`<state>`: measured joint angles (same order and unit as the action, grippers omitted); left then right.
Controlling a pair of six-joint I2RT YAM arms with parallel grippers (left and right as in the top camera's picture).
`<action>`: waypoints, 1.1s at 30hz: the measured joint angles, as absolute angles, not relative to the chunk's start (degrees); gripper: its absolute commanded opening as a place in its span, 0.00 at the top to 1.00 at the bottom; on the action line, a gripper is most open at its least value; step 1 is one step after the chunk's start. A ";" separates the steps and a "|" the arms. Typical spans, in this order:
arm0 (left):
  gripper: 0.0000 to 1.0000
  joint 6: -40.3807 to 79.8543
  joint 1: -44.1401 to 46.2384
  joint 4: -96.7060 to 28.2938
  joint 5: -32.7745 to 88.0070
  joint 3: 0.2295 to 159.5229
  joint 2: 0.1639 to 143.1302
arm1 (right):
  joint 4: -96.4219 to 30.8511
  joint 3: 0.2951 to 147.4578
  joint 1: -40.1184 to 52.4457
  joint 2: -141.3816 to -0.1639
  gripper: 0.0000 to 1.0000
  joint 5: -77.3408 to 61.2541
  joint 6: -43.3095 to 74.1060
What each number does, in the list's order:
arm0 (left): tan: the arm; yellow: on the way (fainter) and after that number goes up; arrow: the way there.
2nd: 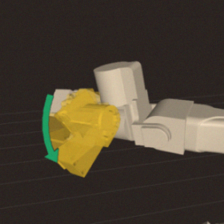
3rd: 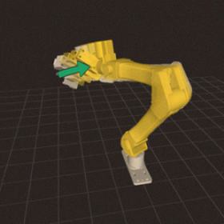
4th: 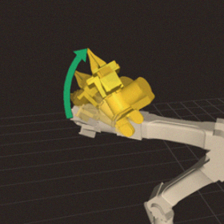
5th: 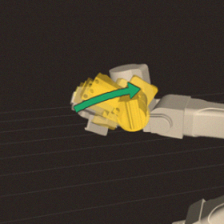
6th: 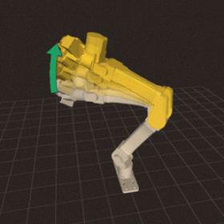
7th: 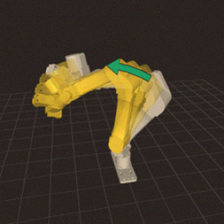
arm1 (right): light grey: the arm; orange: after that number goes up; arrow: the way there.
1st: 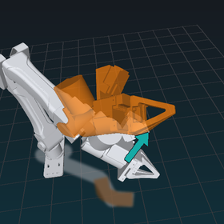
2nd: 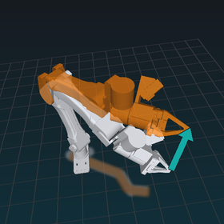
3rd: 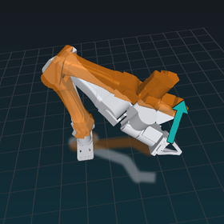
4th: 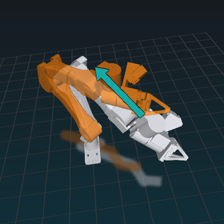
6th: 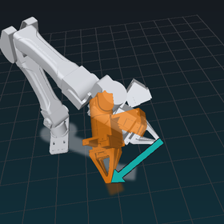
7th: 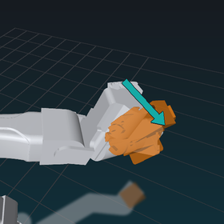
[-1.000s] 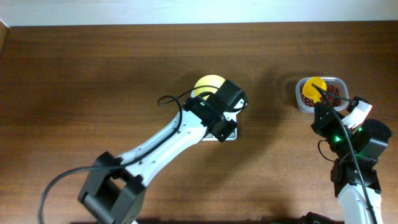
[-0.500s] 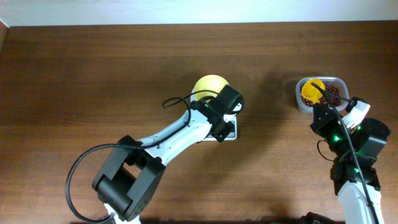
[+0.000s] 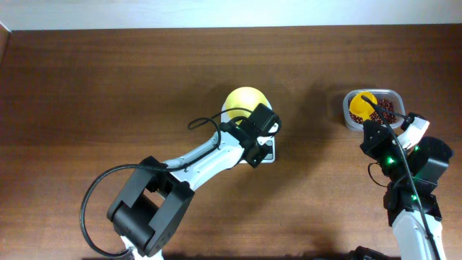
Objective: Scoop item into bowl and weigh 50g on scale
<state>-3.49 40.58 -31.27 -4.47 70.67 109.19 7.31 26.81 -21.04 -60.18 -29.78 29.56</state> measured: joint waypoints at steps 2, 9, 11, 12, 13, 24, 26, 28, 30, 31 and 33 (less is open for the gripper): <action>1.00 -3.49 40.58 -30.92 -4.47 70.67 109.19 | 7.31 26.81 -21.04 -60.18 0.96 -29.78 29.54; 1.00 -3.49 40.58 -30.06 -4.47 70.67 109.30 | 7.29 26.81 -21.04 -60.18 0.96 -29.80 29.58; 1.00 -3.49 40.58 -29.85 -4.47 70.67 109.54 | 7.29 26.81 -21.04 -60.18 0.96 -29.80 29.58; 1.00 -3.49 40.58 -29.76 -4.47 70.67 109.75 | 7.29 26.81 -21.04 -60.18 0.96 -29.80 29.54; 1.00 -3.49 40.58 -29.69 -4.47 70.67 109.93 | 7.29 26.81 -21.04 -60.18 0.96 -29.80 29.58; 1.00 -3.66 40.58 -30.17 -4.25 70.67 110.26 | 7.29 26.81 -21.04 -60.18 0.96 -29.80 29.56; 1.00 -3.73 40.58 -30.11 -4.23 70.67 110.26 | 7.29 26.81 -21.04 -60.18 0.96 -29.80 29.58; 1.00 -4.99 40.53 -29.74 -3.18 70.67 110.28 | 7.29 26.81 -21.04 -60.18 0.96 -29.80 29.56; 1.00 -5.76 40.51 -29.58 -2.52 70.67 110.28 | 7.29 26.81 -21.04 -60.18 0.96 -29.80 29.58; 1.00 -6.07 40.51 -29.47 -2.26 70.67 110.28 | 7.29 26.81 -21.04 -60.18 0.96 -29.80 29.54; 1.00 -6.28 40.51 -29.47 -1.91 70.67 110.28 | 7.29 26.81 -21.04 -60.18 0.96 -29.80 29.58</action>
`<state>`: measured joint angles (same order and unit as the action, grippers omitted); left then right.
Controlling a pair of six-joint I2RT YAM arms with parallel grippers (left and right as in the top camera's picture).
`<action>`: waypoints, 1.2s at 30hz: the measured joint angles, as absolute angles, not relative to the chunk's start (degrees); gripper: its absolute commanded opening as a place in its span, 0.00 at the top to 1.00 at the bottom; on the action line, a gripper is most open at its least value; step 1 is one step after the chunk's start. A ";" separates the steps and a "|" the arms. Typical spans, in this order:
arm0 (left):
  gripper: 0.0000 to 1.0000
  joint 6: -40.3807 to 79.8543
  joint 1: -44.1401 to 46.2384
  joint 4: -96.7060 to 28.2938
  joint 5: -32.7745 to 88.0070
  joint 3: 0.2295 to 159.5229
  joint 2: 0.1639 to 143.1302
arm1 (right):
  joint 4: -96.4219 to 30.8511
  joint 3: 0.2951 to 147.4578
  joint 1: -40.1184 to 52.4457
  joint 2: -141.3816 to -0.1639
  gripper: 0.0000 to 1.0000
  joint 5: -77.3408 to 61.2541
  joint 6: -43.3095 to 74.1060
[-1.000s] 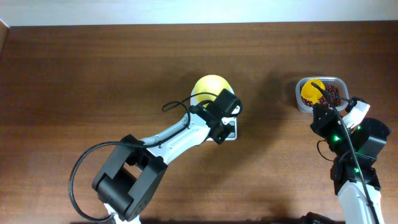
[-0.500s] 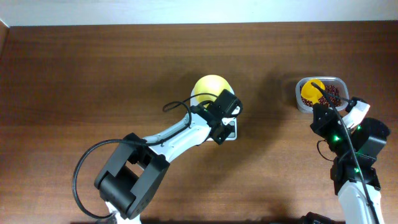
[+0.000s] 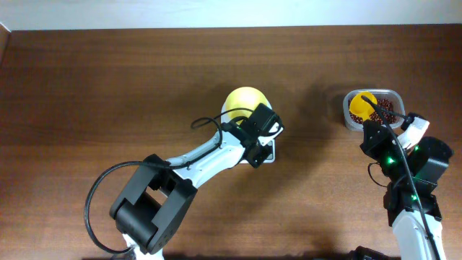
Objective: Scoop item into bowl and weigh 50g on scale
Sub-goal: 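Hold the scoop in the beans and the left gripper at the scale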
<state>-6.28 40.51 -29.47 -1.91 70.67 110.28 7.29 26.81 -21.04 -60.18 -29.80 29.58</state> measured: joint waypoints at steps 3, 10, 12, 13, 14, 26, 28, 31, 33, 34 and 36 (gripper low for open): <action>1.00 -5.72 40.03 -29.36 -1.69 70.67 110.48 | 7.29 26.81 -21.04 -60.18 0.96 -29.80 29.54; 1.00 -3.64 38.26 -29.26 -1.45 70.70 110.48 | 7.29 26.81 -21.04 -60.23 0.96 -29.80 29.58; 1.00 -4.56 38.28 -29.26 -0.80 70.70 110.48 | 7.29 26.81 -21.04 -60.23 0.96 -29.80 29.54; 1.00 -4.97 38.28 -29.28 -0.60 70.70 110.48 | 7.29 26.81 -21.04 -60.23 0.96 -29.80 29.56; 1.00 -5.19 38.39 -29.28 -0.54 70.70 110.48 | 7.29 26.81 -21.04 -60.23 0.96 -29.80 29.56; 1.00 -6.46 38.72 -29.52 -0.36 70.70 110.48 | 7.29 26.81 -21.04 -60.23 0.96 -29.80 29.58; 1.00 -6.46 38.72 -29.52 -0.36 70.70 110.48 | 7.29 26.81 -21.04 -60.23 0.96 -29.80 29.56; 1.00 -6.46 38.72 -29.52 -0.36 70.70 110.48 | 7.29 26.81 -21.04 -60.23 0.96 -29.80 29.54; 1.00 -6.52 38.76 -29.54 -0.38 70.70 110.48 | 7.29 26.81 -21.04 -60.23 0.96 -29.80 29.56; 1.00 -6.74 38.83 -29.54 -0.38 70.70 110.48 | 7.29 26.81 -21.04 -60.23 0.96 -29.80 29.54; 1.00 -7.40 39.18 -29.54 -0.34 70.70 110.48 | 7.29 26.81 -21.04 -60.23 0.96 -29.80 29.56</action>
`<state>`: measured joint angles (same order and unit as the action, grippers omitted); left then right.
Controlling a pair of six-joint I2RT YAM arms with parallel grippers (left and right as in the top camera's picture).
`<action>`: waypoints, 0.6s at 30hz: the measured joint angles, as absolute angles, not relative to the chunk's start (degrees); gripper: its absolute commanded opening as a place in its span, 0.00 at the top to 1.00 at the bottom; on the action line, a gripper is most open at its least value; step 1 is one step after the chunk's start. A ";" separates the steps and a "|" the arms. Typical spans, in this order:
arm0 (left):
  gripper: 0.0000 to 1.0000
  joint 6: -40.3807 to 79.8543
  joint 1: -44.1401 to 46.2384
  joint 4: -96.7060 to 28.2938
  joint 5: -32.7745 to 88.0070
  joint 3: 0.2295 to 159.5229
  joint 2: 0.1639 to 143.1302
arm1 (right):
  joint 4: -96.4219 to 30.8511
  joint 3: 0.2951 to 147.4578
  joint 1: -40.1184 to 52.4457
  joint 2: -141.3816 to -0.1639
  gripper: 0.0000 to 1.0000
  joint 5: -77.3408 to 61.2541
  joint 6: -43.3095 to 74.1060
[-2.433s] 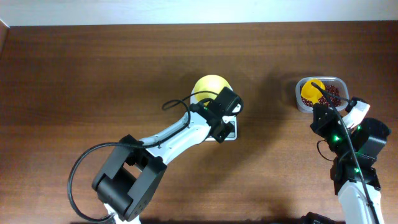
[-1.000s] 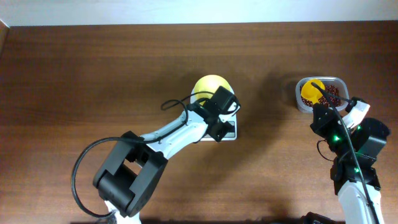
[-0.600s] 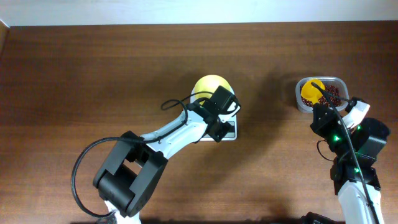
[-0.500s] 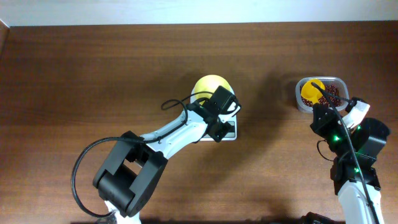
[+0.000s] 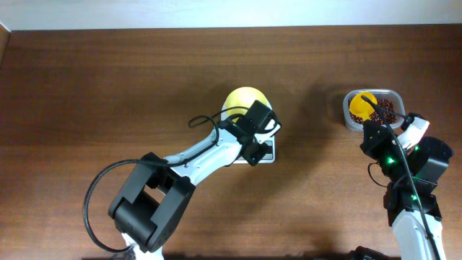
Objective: Scoop item into bowl and weigh 50g on scale
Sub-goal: 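Hold the scoop in the beans and the left gripper at the scale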
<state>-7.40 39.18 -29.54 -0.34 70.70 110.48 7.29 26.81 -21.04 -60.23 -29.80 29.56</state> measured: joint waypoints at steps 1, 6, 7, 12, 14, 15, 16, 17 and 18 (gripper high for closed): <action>1.00 -7.55 39.31 -29.56 -0.34 70.70 110.48 | 7.29 26.81 -21.04 -60.23 0.96 -29.80 29.54; 1.00 -7.77 39.46 -29.54 -0.30 70.70 110.48 | 7.29 26.81 -21.04 -60.23 0.96 -29.80 29.58; 1.00 -7.75 39.46 -29.54 -0.23 70.70 110.48 | 7.29 26.81 -21.04 -60.23 0.96 -29.80 29.56; 1.00 -7.75 39.46 -29.52 -0.16 70.70 110.50 | 7.29 26.81 -21.04 -60.23 0.96 -29.80 29.56; 1.00 -7.75 39.46 -29.52 -0.16 70.70 110.50 | 7.29 26.81 -21.04 -60.23 0.96 -29.80 29.54; 1.00 -7.75 39.46 -29.52 -0.16 70.70 110.54 | 7.29 26.81 -21.04 -60.23 0.96 -29.80 29.56; 1.00 -7.77 39.46 -29.52 -0.16 70.70 110.54 | 7.29 26.81 -21.04 -60.23 0.96 -29.80 29.52; 1.00 -7.75 39.46 -29.52 -0.16 70.70 110.59 | 7.29 26.81 -21.04 -60.23 0.96 -29.80 29.50; 1.00 -7.75 39.46 -29.52 -0.16 70.70 110.59 | 7.29 26.81 -21.04 -60.23 0.96 -29.80 29.54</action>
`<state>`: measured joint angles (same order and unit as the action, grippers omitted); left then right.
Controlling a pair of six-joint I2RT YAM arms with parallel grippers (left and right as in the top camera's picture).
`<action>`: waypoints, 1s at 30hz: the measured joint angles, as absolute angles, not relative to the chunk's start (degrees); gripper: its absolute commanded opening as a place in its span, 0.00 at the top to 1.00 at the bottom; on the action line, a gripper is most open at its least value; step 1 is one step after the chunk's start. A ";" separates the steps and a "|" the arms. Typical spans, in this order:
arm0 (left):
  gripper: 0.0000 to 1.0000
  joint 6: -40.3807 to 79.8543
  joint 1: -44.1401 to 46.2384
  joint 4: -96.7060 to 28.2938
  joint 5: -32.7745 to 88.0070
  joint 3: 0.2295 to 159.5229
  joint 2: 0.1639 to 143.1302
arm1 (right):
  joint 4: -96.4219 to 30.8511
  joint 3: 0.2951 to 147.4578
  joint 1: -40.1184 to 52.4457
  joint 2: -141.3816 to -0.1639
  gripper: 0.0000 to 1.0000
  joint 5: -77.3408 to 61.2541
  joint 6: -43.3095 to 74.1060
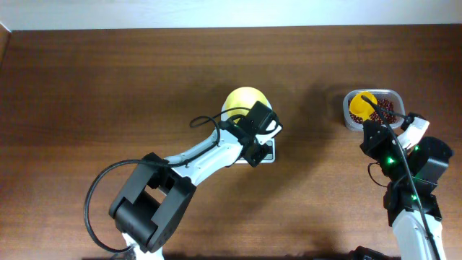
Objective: Scoop item into bowl and weigh 50g on scale
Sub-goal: 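Hold the scoop in the beans and the left gripper at the scale, then lift the left gripper off the scale and retract it to the left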
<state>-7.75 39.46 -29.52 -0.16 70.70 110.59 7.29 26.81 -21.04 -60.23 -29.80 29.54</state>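
A yellow bowl [240, 100] stands on the far part of a small white scale [267, 152] at mid-table. My left gripper [258, 133] hangs over the scale's near part, just in front of the bowl. Its fingers are hidden under the wrist, so open or shut does not show. At the right, a clear container [352, 120] holds dark red beans [388, 108] and an orange scoop [360, 105]. My right gripper [372, 124] reaches the container's near rim by the scoop. Its fingers cannot be made out.
The brown wooden table [108, 87] ends at a pale wall along the far edge. My left arm lies slantwise from the near left to the scale. The right arm's base stands at the near right corner.
My left wrist has shifted a few pixels to the right and nearer over the scale. The bowl, container, scoop and right arm are where they were.
At every earlier moment my left gripper hovered over the scale's near part beside the yellow bowl, shifting only slightly from one moment to the other. The right gripper stayed at the bean container with the scoop inside. The bowl has not moved.
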 measured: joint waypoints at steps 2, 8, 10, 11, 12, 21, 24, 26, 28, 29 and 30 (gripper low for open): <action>1.00 -7.77 39.46 -29.50 -0.16 70.70 110.59 | 7.29 26.81 -21.04 -60.23 0.96 -29.80 29.54; 1.00 -7.77 39.46 -29.50 -0.16 70.70 110.59 | 6.22 26.81 -21.04 -60.23 0.96 -29.80 29.52; 1.00 -7.77 39.46 -29.74 -0.16 70.72 110.59 | 6.20 26.81 -21.04 -60.23 0.96 -29.80 29.52; 1.00 -7.77 39.46 -30.44 -0.16 70.76 110.59 | 6.20 26.81 -21.04 -60.23 0.96 -29.80 29.54; 1.00 -7.77 39.48 -31.73 -0.21 71.11 110.59 | 6.20 26.81 -21.04 -60.23 0.96 -29.80 29.50; 1.00 -7.77 39.48 -32.40 -0.43 71.90 110.59 | 6.20 26.81 -21.04 -60.23 0.96 -29.80 29.54; 1.00 -7.79 39.48 -37.39 -0.45 74.59 109.82 | 6.15 26.81 -21.04 -60.23 0.96 -29.82 29.56; 1.00 -7.92 39.46 -40.84 -0.60 78.13 106.06 | 6.13 26.81 -21.04 -60.23 0.96 -29.82 29.54; 1.00 -7.94 38.81 -40.64 -0.64 81.87 99.22 | 6.50 26.81 -21.04 -60.23 0.96 -29.82 29.54; 1.00 -7.97 37.80 -39.48 -0.54 83.20 95.72 | 6.92 26.81 -21.04 -60.23 0.96 -29.80 29.54; 1.00 -7.97 35.75 -37.01 -0.60 84.18 91.59 | 7.31 26.81 -21.04 -60.23 0.96 -29.80 29.54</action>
